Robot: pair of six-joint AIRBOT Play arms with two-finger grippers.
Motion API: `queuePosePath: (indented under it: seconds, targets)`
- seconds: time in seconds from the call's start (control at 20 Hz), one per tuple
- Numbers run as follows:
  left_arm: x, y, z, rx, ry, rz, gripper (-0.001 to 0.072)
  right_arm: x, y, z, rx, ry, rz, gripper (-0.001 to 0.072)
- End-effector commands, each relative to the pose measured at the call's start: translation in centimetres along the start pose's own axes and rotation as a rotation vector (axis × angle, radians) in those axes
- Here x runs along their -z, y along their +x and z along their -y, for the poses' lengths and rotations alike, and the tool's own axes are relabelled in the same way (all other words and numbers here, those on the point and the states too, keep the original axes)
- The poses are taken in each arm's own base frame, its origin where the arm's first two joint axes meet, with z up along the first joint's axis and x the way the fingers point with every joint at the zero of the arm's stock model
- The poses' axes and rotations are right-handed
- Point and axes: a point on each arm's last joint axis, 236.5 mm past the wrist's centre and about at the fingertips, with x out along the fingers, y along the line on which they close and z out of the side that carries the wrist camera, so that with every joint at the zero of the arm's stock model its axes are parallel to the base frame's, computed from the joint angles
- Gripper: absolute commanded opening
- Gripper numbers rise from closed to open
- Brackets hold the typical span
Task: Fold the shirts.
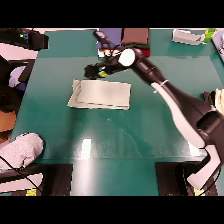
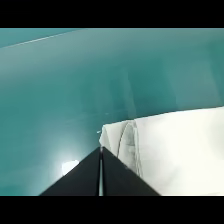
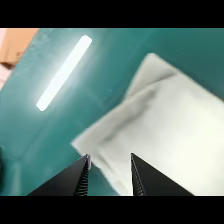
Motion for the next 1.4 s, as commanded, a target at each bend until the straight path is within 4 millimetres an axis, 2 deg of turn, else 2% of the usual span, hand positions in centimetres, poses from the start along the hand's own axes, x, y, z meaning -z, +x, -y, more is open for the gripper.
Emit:
queuePosePath:
  seconds: [0.0, 0.1, 0.25, 0.3, 0.35, 0.4, 0.45, 0.65, 0.95, 1.05, 1.15, 1.2, 1.3, 1.35]
  targets:
    - [0.2, -0.4, 0.8, 0.036, -0.013, -0.006, 0.0026, 2.1, -4.4, 7.2, 0.177, 0.079, -0.059, 0.0316]
    - [-0.2, -0.4, 1.6, 0.068, -0.024, 0.009, 0.0026, 4.1, -6.9, 12.1, 0.294, 0.180, -0.099, 0.0315]
    - [-0.7, -0.4, 2.1, 0.093, -0.034, 0.031, 0.0026, 6.8, -8.6, 16.8, 0.368, 0.321, -0.149, 0.0316]
    - [-0.7, -0.4, 2.2, 0.096, -0.035, 0.029, 0.0026, 7.9, -8.6, 17.8, 0.381, 0.366, -0.175, 0.0339]
    - [-0.7, -0.3, 2.2, 0.096, -0.034, 0.028, 0.0026, 8.8, -8.4, 18.3, 0.381, 0.397, -0.208, 0.0470]
    - [-0.6, -0.2, 2.2, 0.097, -0.034, 0.025, 0.0026, 9.7, -8.1, 18.7, 0.379, 0.417, -0.238, 0.0567]
    - [-0.5, -0.2, 2.2, 0.097, -0.034, 0.022, 0.0026, 10.4, -7.6, 18.9, 0.374, 0.438, -0.265, 0.0584]
    - [-0.4, -0.2, 2.2, 0.098, -0.034, 0.017, 0.0026, 12.3, -5.9, 20.1, 0.421, 0.670, -0.279, 0.0584]
    - [-0.5, -0.2, 2.5, 0.109, -0.038, 0.019, 0.0026, 14.7, -1.9, 19.6, 0.408, 0.694, -0.336, 0.0583]
    - [-0.5, -0.3, 2.8, 0.123, -0.043, 0.020, 0.0026, 14.6, -0.2, 18.9, 0.380, 0.697, -0.348, 0.0582]
    - [-0.5, -0.3, 3.3, 0.145, -0.050, 0.018, 0.0026, 13.3, 1.2, 17.9, 0.362, 0.657, -0.329, 0.0565]
    - [-0.5, -0.4, 3.5, 0.153, -0.053, 0.016, 0.0026, 12.5, 1.9, 17.4, 0.347, 0.621, -0.317, 0.0456]
    - [-0.3, -0.4, 3.7, 0.162, -0.042, 0.007, 0.0026, 11.0, 2.6, 16.6, 0.330, 0.536, -0.303, 0.0134]
    - [-0.1, -0.4, 4.2, 0.170, -0.030, 0.000, 0.0025, 10.4, 2.6, 16.6, 0.333, 0.523, -0.289, 0.0015]
